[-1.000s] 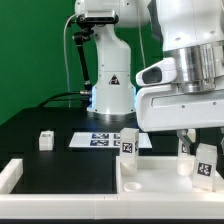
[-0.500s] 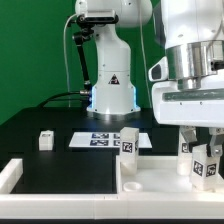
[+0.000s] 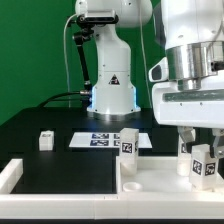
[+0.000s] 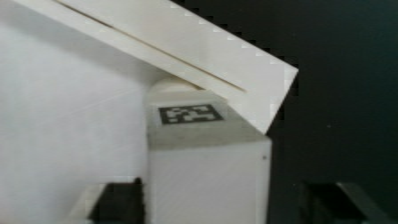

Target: Assemble square table

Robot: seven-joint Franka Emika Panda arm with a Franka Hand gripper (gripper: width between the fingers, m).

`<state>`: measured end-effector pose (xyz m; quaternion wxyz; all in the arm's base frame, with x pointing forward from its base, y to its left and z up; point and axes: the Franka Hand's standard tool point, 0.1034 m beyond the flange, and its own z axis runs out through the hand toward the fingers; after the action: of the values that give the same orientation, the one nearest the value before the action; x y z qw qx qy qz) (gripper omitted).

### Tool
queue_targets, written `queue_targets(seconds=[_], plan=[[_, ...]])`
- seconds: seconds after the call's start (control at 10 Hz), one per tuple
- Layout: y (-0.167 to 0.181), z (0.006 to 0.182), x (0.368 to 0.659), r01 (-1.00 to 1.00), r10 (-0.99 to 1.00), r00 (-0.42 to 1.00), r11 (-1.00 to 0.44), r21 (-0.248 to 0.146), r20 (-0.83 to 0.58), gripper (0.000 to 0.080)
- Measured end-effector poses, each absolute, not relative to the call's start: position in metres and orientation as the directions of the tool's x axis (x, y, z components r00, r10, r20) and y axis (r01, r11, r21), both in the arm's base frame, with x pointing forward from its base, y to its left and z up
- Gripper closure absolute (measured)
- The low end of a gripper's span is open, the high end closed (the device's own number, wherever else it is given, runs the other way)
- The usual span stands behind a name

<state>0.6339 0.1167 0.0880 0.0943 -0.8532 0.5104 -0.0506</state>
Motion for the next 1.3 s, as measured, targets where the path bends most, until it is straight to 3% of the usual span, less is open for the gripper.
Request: queue_targets(seconds=[0.1,0.2,0.4,0.6,0.7,0.9,1.3], plan=[[0.117,0.088,0.634,-0.861,-0.881,0.474,-0.461,-0.213,-0.01,0.03],[0.117,0.088,0.634,-0.861,-0.881,0.474,-0.461,-0.213,-0.01,0.0176],[0.114,0.087,0.635,-0.862,-0.884,0.468,-0.456,-0.224,-0.004,0.0157],[0.115,0.086,0.634,-0.75,-0.773,0.633,-0.627,-0.21,0.045,0.0151],[0.117,0.086,0.633,-0.591,-0.61,0.786,-0.79,-0.163,0.105,0.015],[0.13,0.085,0.628,-0.292,-0.296,0.947,-0.955,-0.045,0.124,0.015],[0.128,0.086,0.632,-0.028,-0.029,0.987,-1.0,-0.01,0.156,0.015]])
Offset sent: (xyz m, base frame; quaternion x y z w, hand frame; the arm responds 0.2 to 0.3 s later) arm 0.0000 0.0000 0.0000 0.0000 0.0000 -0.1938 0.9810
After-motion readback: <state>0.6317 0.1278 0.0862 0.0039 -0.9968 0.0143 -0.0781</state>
